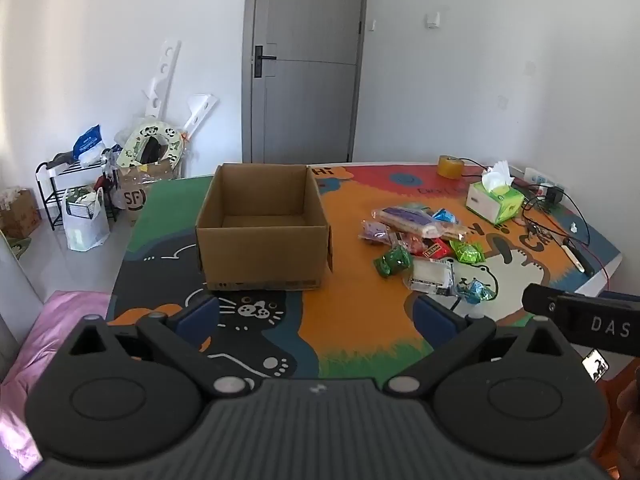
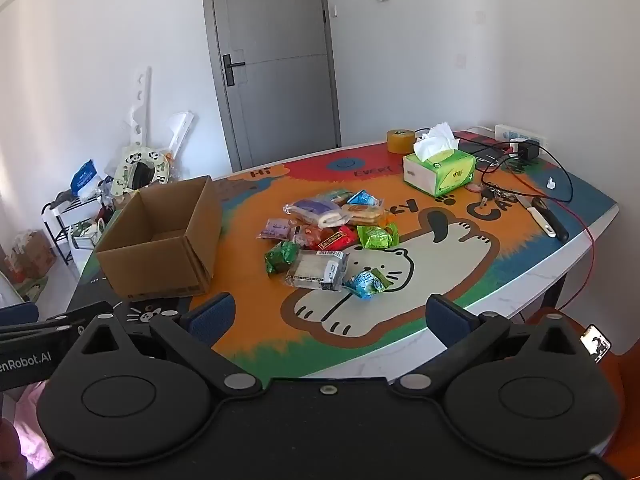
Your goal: Organize snacks
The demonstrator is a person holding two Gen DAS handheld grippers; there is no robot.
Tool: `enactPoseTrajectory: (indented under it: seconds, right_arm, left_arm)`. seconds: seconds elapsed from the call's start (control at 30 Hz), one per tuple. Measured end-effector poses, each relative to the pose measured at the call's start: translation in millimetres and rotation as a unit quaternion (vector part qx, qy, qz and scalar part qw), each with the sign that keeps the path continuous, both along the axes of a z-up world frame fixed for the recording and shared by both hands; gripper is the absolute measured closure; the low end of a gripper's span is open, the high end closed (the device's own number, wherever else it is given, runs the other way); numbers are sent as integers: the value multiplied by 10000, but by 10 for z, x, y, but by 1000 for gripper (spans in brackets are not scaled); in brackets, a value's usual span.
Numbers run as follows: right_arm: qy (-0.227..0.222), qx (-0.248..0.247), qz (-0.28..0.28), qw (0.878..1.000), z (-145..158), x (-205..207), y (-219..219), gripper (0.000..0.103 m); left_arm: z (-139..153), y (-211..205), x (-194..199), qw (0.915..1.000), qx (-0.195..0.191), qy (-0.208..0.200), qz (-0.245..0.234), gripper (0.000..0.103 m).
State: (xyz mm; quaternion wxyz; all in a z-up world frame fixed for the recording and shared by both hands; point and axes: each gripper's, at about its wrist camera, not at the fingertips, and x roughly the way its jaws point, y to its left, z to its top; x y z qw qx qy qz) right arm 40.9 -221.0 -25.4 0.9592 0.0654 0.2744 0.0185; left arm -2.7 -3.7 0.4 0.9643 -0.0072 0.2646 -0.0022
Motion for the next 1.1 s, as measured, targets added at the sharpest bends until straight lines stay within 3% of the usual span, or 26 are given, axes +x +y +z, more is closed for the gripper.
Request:
enactPoseTrajectory:
  seconds: [0.1,0.17,0.37,1.1]
  right_arm:
    - [-22,5,-27,10000,35,18,-8,0]
    - [-39,-6,-30,10000,57,17,-3,0]
    - [131,-22,14,9999,22,50,-5,0]
    - [83,-10,-91,9999,-15,-10,-11,0]
  left_arm:
    - [-34,-28,-99,9999,-58,-76,-61,1]
    - [-47,-42,21,9998,-65,181,41,1]
    - [-74,-57,37,9997,-79,212,39,1]
    - [-82,28,48,9994,-154,306,19,1]
